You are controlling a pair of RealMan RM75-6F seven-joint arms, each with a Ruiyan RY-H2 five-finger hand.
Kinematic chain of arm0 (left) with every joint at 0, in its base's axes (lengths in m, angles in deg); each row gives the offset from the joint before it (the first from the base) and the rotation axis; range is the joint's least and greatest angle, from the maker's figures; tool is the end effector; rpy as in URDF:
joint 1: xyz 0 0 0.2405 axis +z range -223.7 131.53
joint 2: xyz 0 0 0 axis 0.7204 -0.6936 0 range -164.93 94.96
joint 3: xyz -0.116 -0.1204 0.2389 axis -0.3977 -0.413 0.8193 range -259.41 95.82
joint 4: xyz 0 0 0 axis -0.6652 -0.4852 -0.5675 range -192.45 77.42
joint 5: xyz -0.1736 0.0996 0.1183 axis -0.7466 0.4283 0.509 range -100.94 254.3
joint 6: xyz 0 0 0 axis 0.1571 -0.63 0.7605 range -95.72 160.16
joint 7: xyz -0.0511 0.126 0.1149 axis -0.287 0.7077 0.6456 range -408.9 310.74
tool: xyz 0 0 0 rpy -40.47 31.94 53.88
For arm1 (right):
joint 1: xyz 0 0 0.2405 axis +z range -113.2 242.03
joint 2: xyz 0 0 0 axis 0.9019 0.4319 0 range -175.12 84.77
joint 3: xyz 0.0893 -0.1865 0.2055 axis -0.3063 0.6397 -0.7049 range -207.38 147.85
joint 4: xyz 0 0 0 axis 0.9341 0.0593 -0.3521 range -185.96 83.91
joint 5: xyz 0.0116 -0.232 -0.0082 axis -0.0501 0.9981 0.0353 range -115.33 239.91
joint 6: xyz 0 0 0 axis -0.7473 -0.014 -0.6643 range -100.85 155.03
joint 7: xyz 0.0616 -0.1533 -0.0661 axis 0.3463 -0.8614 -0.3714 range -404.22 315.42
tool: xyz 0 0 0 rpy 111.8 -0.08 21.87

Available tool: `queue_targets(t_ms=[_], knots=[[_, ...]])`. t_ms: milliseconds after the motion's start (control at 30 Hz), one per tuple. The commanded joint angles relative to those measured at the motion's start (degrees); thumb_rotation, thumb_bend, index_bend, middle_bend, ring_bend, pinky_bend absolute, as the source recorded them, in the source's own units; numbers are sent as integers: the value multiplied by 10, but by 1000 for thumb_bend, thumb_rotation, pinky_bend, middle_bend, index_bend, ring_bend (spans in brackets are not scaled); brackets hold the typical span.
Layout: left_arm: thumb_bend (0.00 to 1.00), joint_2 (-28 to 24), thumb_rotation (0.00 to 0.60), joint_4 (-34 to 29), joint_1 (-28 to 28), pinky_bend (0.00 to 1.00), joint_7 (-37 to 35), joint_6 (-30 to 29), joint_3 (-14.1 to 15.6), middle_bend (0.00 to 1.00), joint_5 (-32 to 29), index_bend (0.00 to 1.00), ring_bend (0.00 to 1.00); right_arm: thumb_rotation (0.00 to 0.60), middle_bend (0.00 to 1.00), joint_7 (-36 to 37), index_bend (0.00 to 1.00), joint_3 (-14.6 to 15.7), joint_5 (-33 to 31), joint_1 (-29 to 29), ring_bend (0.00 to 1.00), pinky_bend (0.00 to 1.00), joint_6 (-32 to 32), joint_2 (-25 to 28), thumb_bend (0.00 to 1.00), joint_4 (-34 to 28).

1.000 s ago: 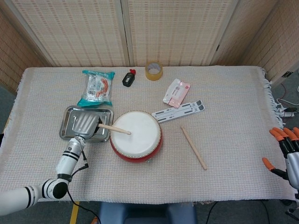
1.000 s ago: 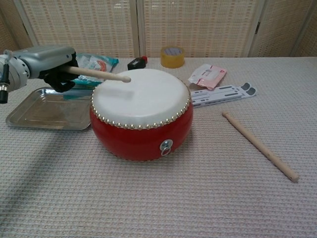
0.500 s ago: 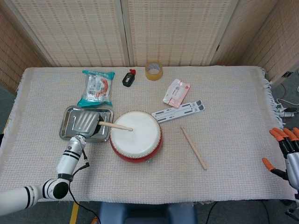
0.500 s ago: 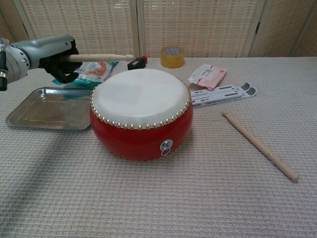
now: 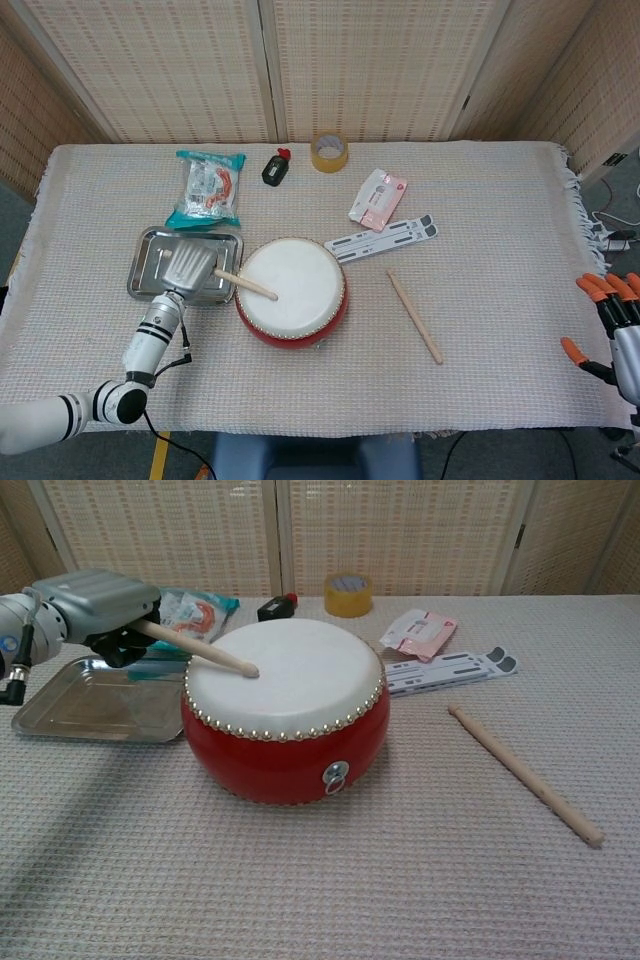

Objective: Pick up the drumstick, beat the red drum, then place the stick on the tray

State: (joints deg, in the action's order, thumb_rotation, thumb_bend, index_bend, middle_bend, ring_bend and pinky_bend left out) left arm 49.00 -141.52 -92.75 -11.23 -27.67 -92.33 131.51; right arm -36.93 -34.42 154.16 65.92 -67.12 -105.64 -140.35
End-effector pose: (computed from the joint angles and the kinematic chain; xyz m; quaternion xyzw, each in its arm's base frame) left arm -0.1711 0.4446 0.0028 -0.7471 -0.2595 -0.2986 0.5342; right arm -0.3463 -0.2038 0.2049 0.5773 -0.3288 0.4522 0.5951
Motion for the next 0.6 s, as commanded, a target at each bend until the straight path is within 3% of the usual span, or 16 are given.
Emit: queue_targets(t_ms=[33, 167, 400, 500, 600], knots=[[596, -27, 600, -57, 12, 1000, -95, 4, -54, 1000, -39, 1000, 1000, 600, 138, 0, 164, 0, 0, 0, 25, 18, 0, 0, 224, 0], [596, -37, 600, -58, 7, 1000, -100, 14, -54, 1000, -42, 1000, 1000, 600, 137, 1, 164, 1, -2, -2, 25, 18, 0, -1, 224, 1], [596, 12, 600, 31, -15, 1000, 16, 0, 20, 1000, 19, 1000, 1000, 600, 137, 2, 164, 1, -3, -2, 26, 18, -1, -2, 224, 3], [596, 18, 600, 39, -13, 1000, 21, -2, 21, 1000, 16, 1000, 1000, 600, 137, 2, 164, 1, -4, -2, 26, 18, 1, -1, 224, 2], [595, 10, 600, 24, -6, 1000, -6, -15, 1, 1000, 6, 1000, 1000, 600, 138, 2, 164, 0, -4, -1, 25, 18, 2, -1, 224, 2]])
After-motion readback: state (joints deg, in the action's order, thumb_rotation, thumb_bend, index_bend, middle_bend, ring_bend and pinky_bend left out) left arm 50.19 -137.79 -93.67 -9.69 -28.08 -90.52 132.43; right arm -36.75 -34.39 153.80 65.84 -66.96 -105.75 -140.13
